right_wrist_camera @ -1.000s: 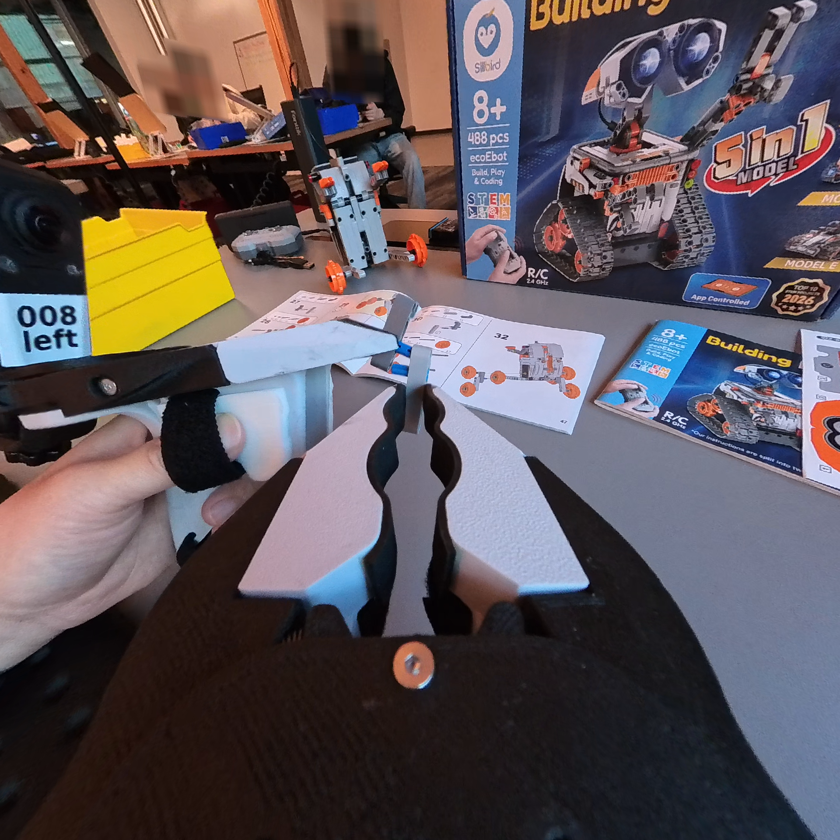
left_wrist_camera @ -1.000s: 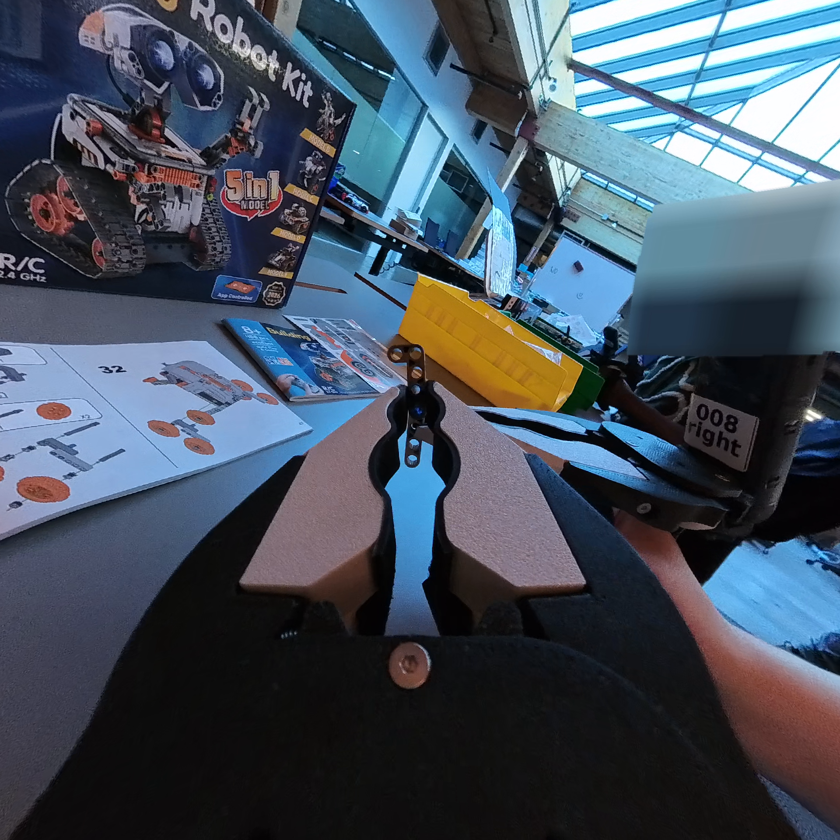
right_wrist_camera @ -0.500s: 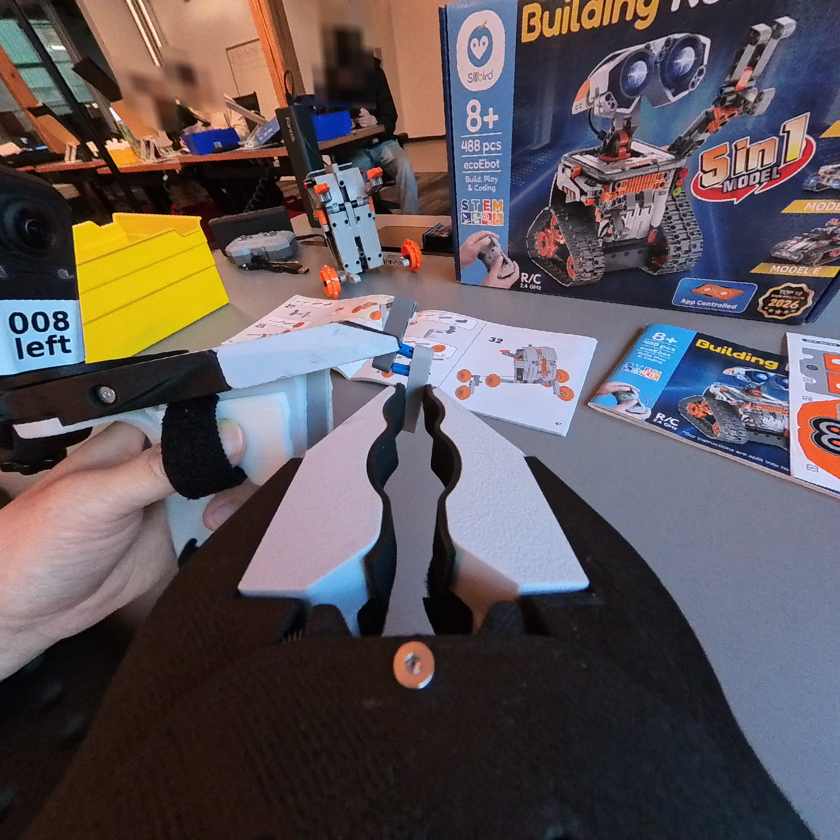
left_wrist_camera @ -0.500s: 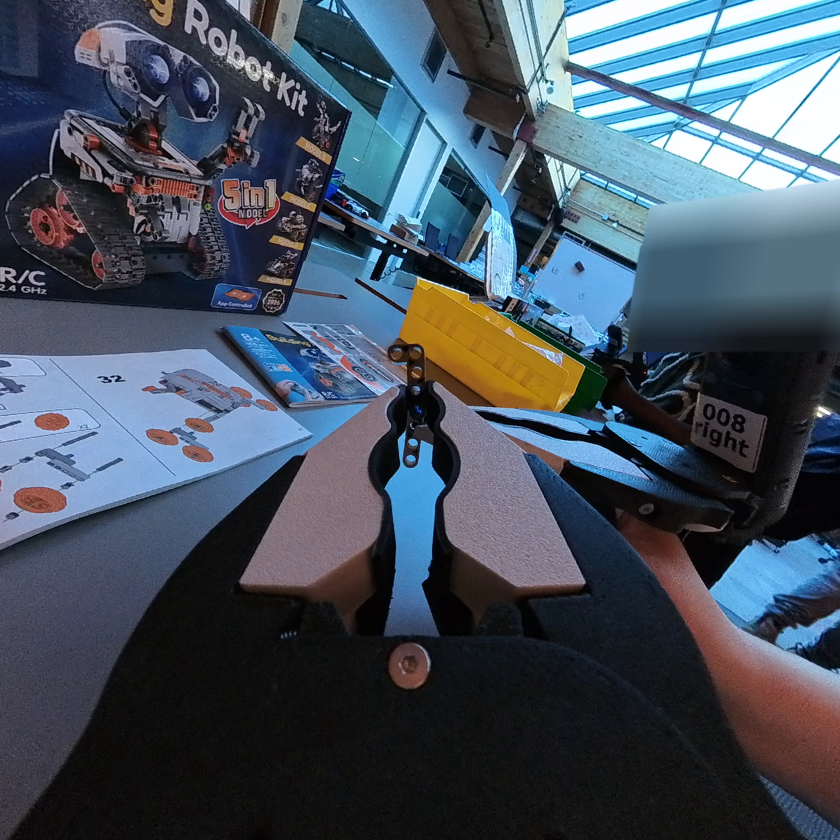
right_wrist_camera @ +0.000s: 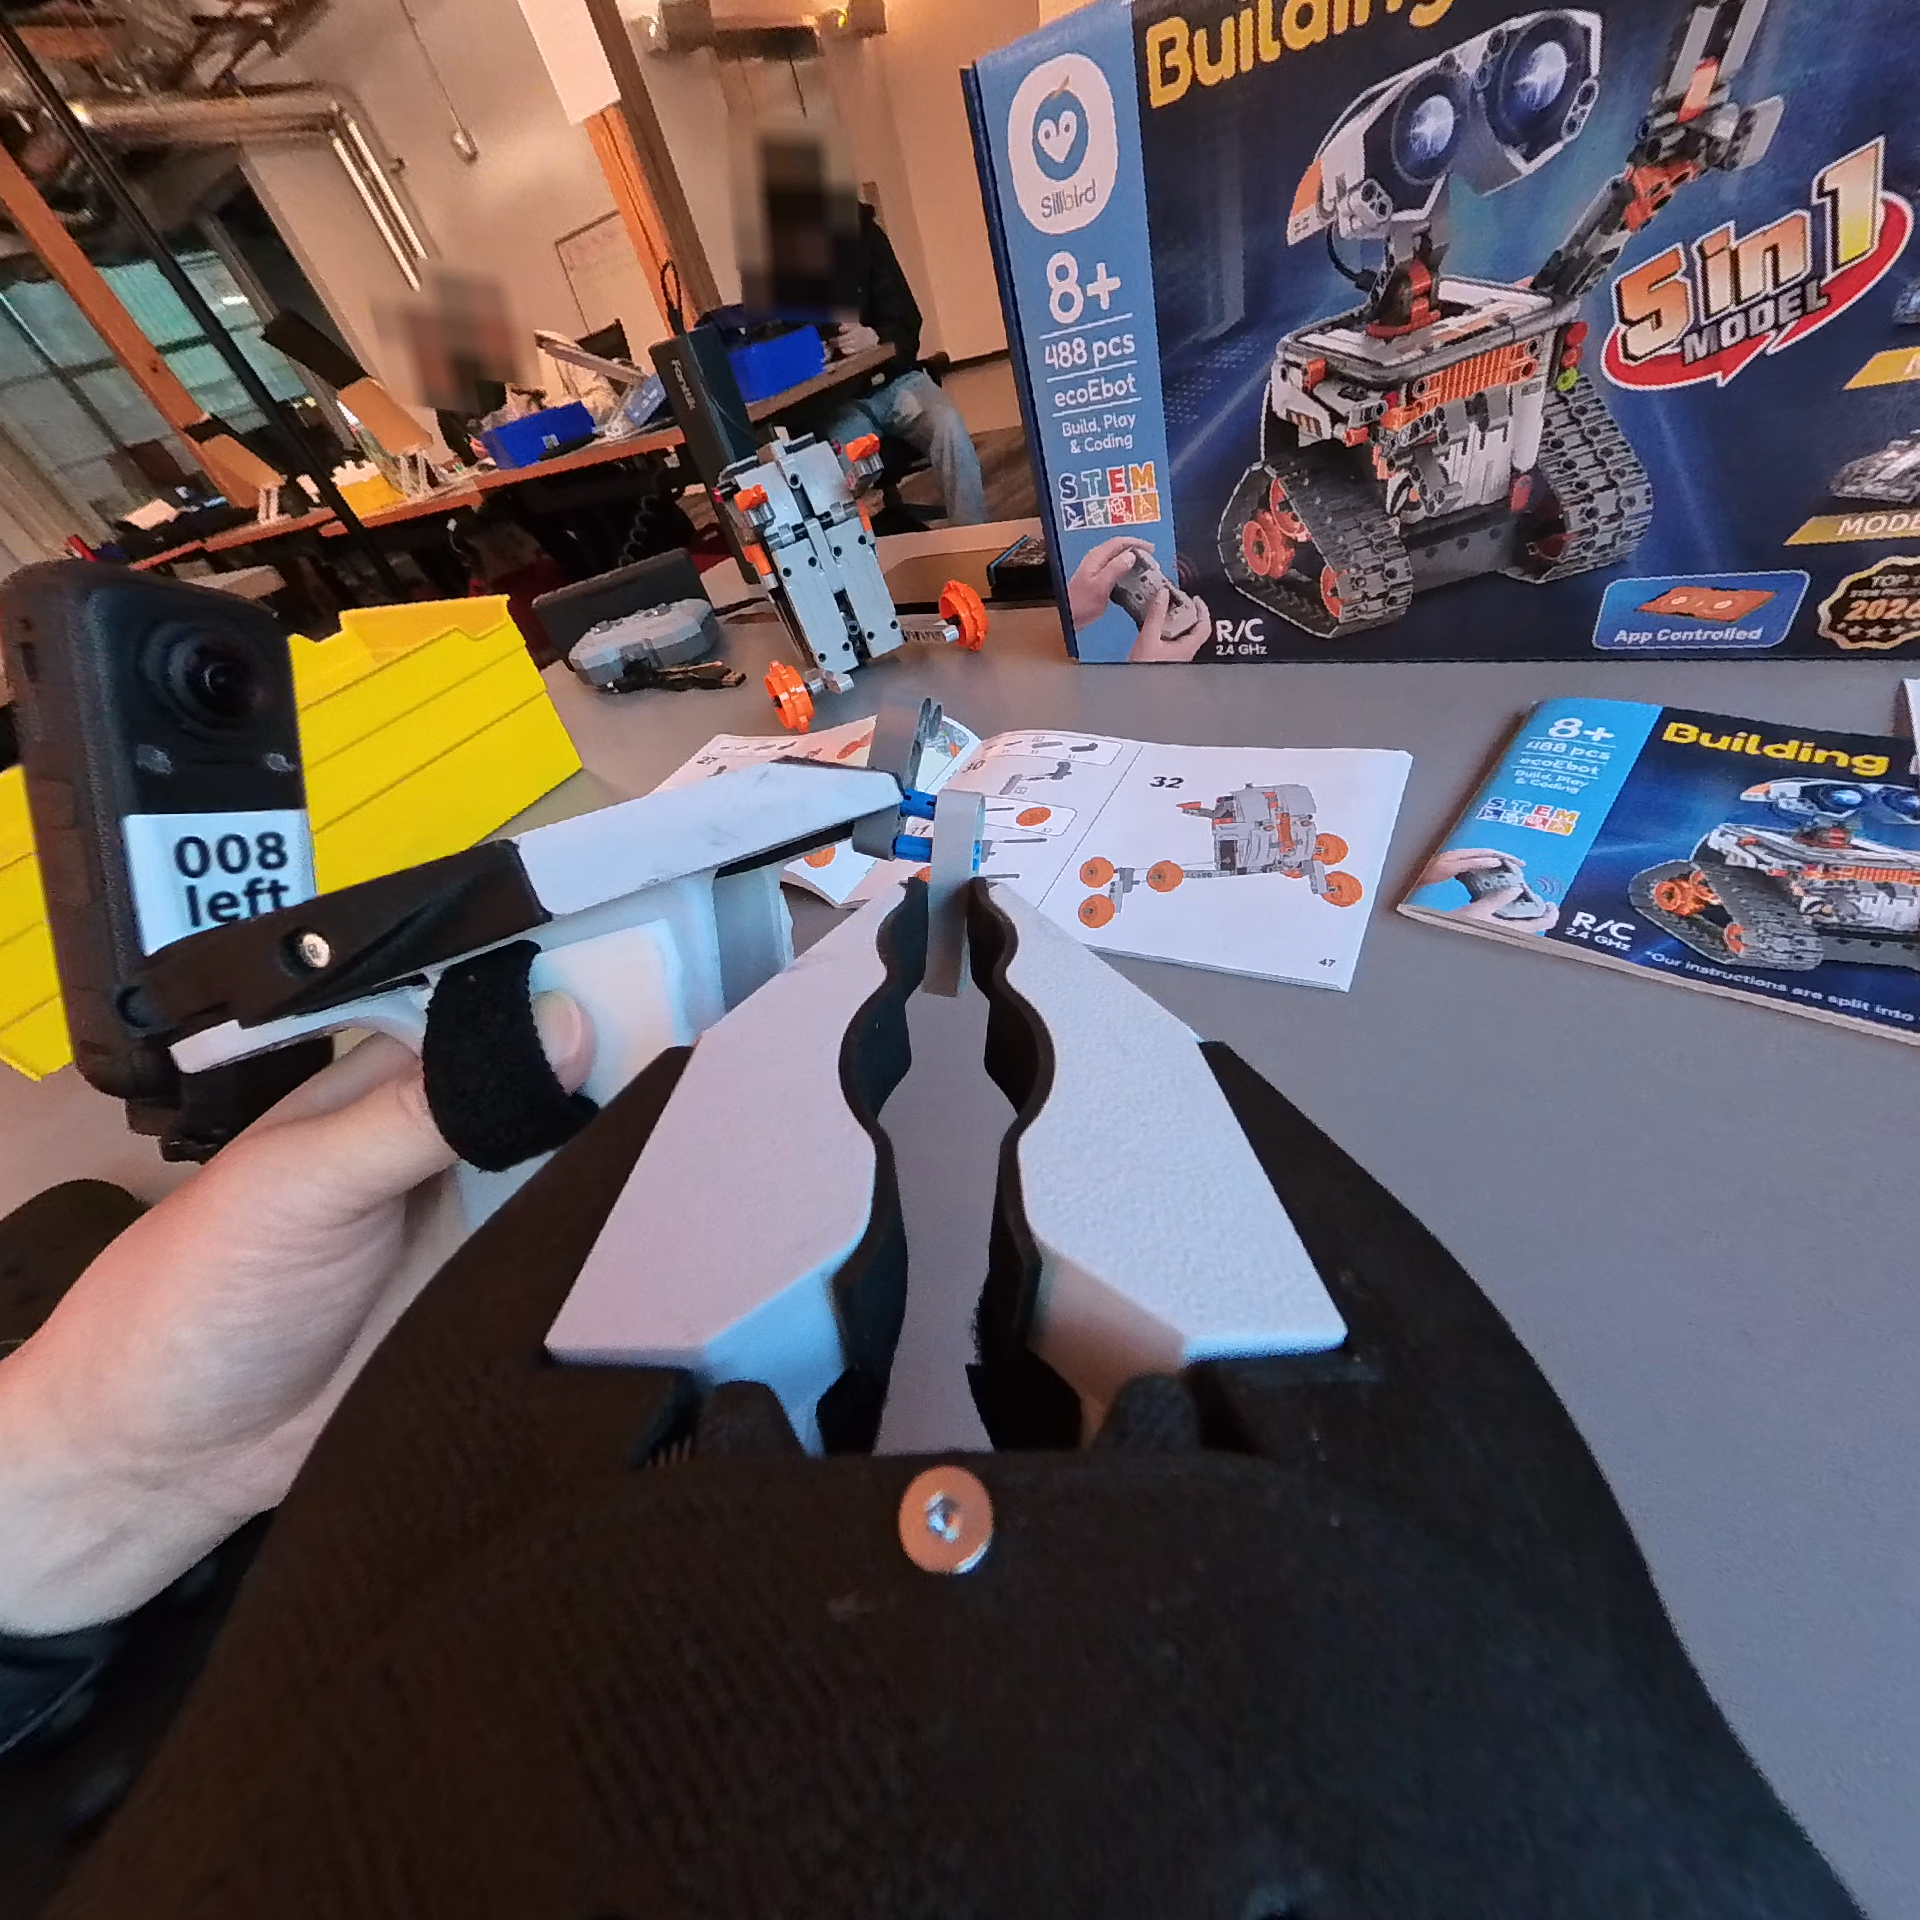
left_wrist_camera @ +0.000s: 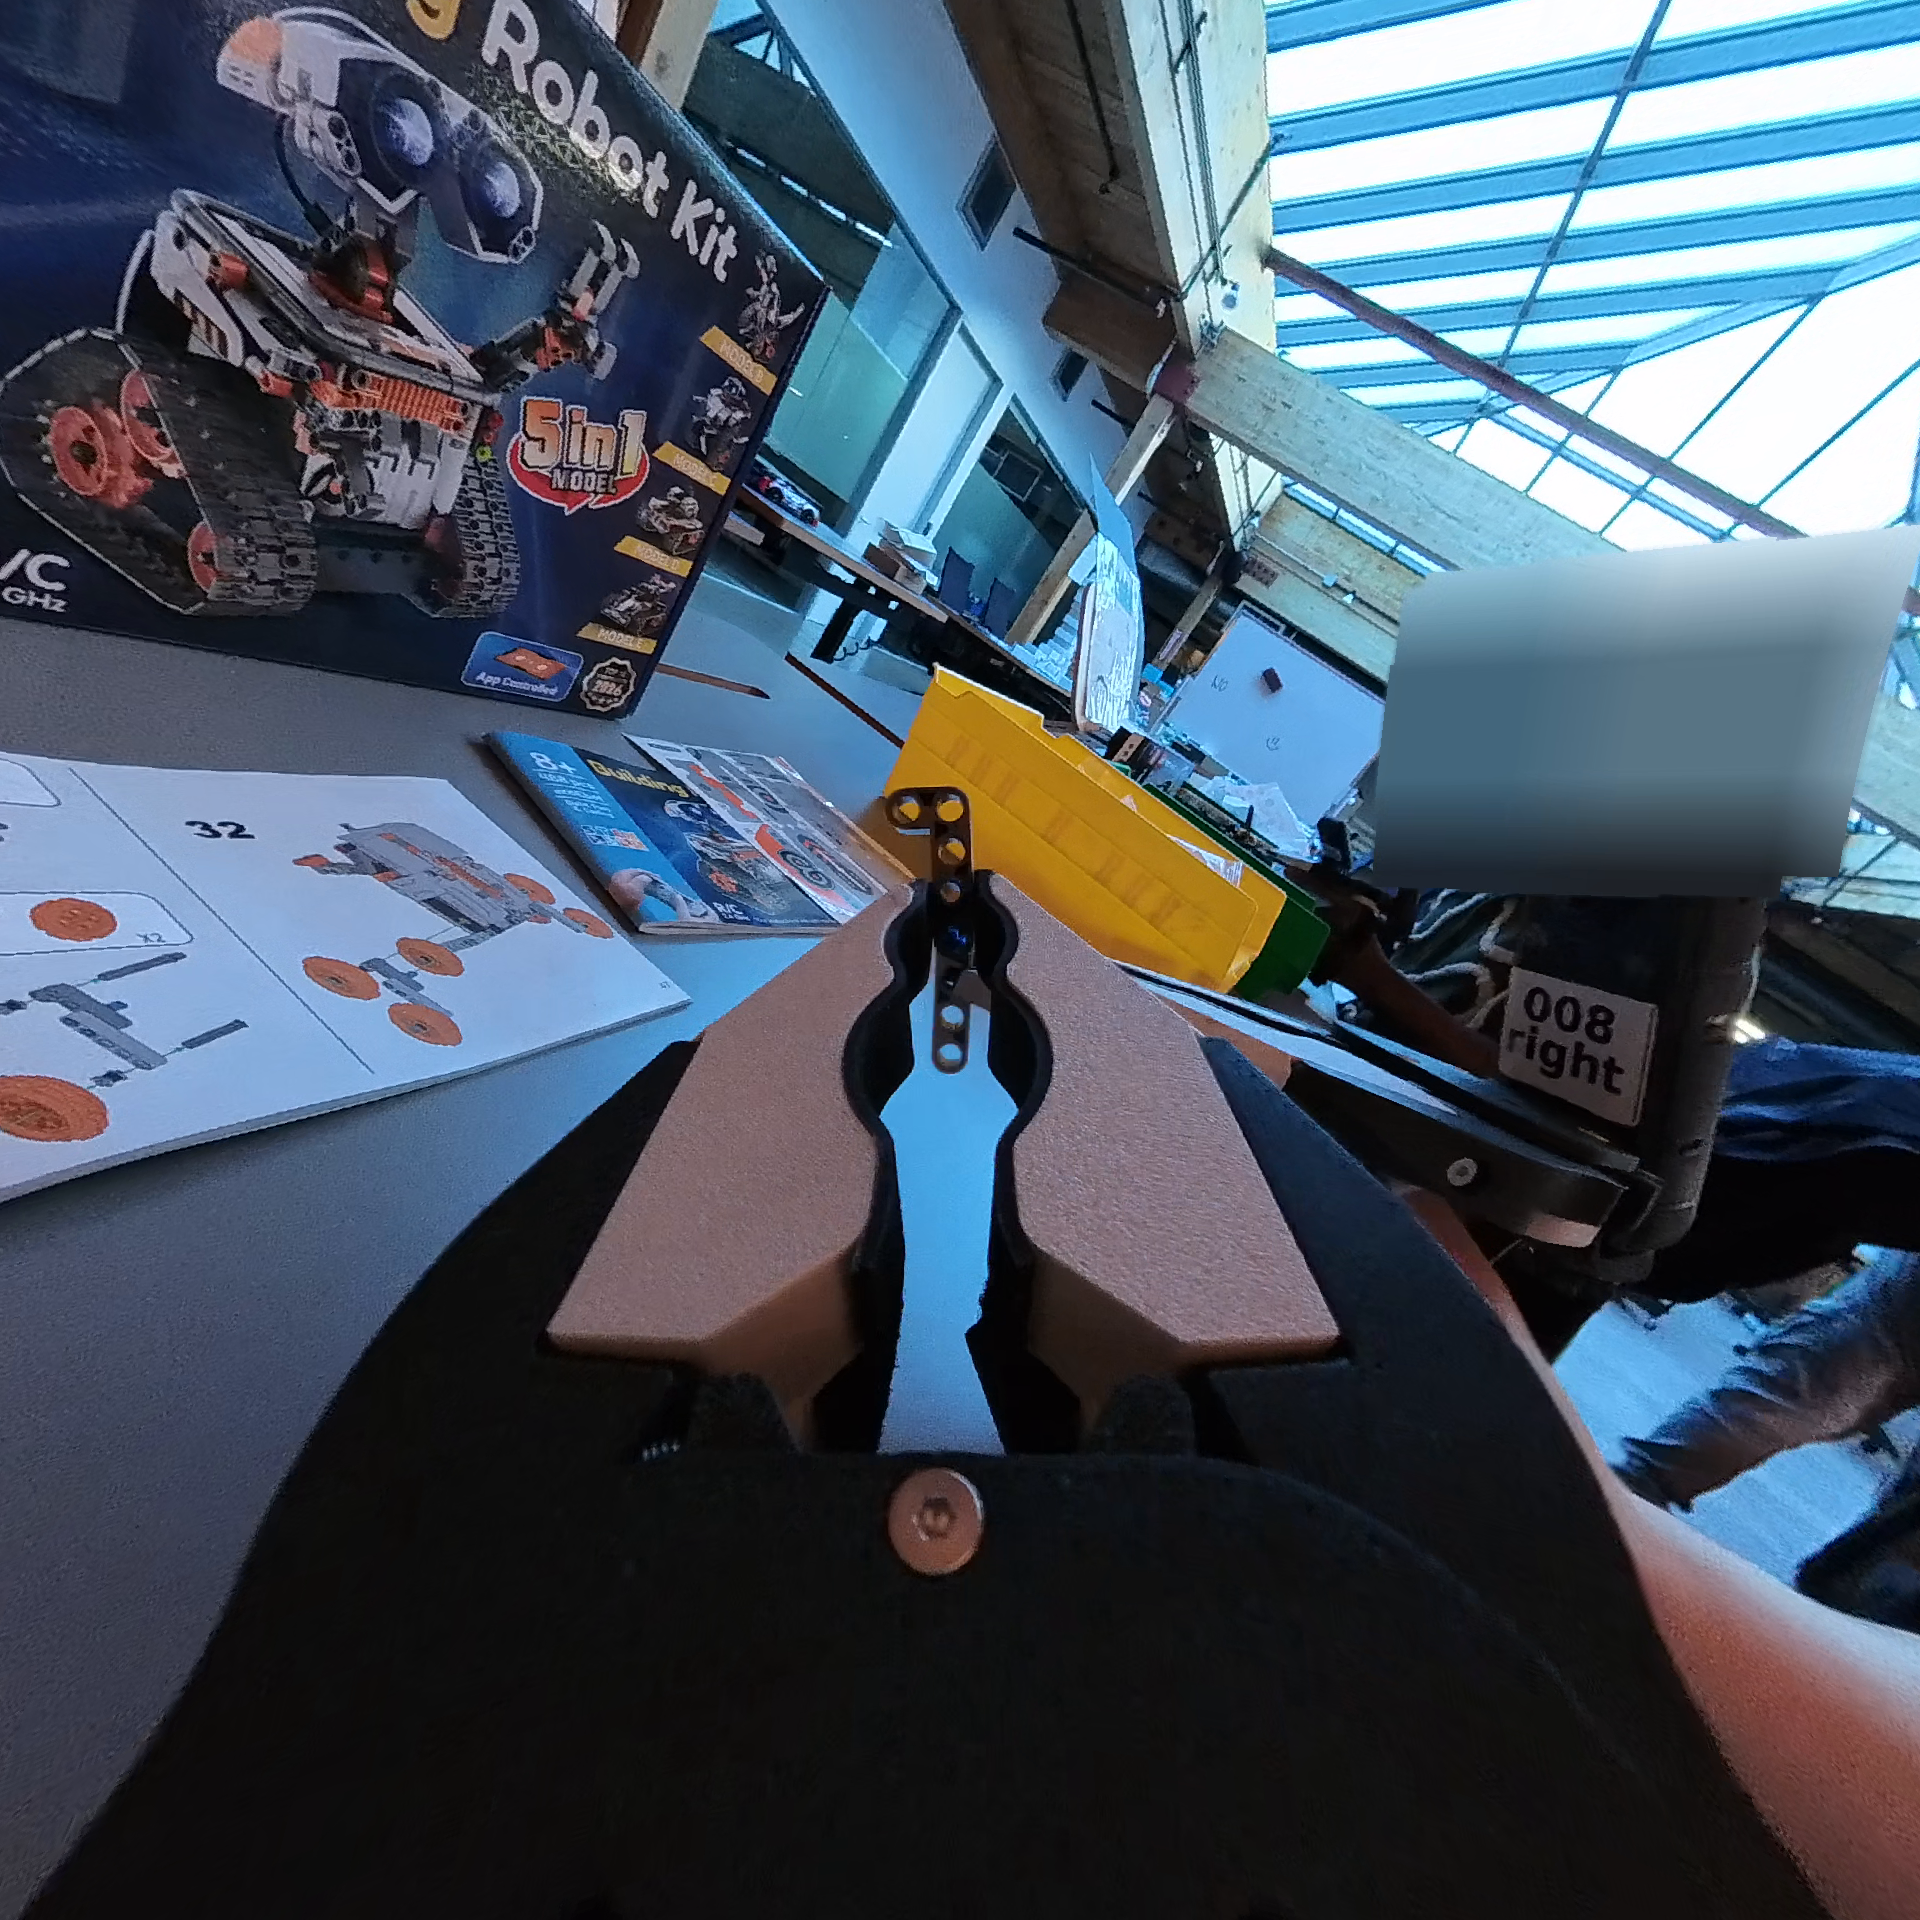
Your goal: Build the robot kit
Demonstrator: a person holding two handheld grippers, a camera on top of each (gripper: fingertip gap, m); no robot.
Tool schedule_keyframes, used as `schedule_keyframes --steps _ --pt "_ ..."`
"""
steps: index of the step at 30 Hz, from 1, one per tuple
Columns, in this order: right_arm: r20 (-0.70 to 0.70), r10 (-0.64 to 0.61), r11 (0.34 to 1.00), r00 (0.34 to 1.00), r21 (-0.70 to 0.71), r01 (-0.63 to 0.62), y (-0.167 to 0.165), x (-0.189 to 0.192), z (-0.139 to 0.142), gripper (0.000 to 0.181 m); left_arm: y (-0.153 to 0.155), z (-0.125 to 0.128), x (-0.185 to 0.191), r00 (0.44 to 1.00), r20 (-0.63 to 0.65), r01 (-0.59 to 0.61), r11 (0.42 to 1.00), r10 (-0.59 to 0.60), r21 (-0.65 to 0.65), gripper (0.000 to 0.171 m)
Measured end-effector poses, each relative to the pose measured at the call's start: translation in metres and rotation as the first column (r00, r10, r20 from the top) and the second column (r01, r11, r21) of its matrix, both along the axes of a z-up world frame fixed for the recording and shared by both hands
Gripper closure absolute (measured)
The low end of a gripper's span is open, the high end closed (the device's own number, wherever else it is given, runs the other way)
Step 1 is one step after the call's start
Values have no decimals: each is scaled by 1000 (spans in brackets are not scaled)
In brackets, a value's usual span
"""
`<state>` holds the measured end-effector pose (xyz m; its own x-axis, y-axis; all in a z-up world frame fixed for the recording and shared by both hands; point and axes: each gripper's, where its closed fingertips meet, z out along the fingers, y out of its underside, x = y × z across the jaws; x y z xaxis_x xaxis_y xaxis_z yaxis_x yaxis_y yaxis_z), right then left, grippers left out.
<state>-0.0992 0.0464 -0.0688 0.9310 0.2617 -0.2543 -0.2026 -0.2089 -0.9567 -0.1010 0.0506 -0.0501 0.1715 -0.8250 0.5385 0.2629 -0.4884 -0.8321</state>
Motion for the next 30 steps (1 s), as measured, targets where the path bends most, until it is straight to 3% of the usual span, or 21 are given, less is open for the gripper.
schedule_keyframes --steps 14,21,30 --pt "-139 -35 998 990 -48 28 6 -2 -5 175 6 -4 -2 998 -38 -46 999 46 14 167" --pt "-135 -31 999 990 -43 25 9 -7 -5 175 10 -4 -7 999 -7 -53 998 53 -28 167" --pt "-110 -31 999 993 -29 28 8 -6 -3 175 8 -3 -7 997 -25 -71 997 71 11 167"
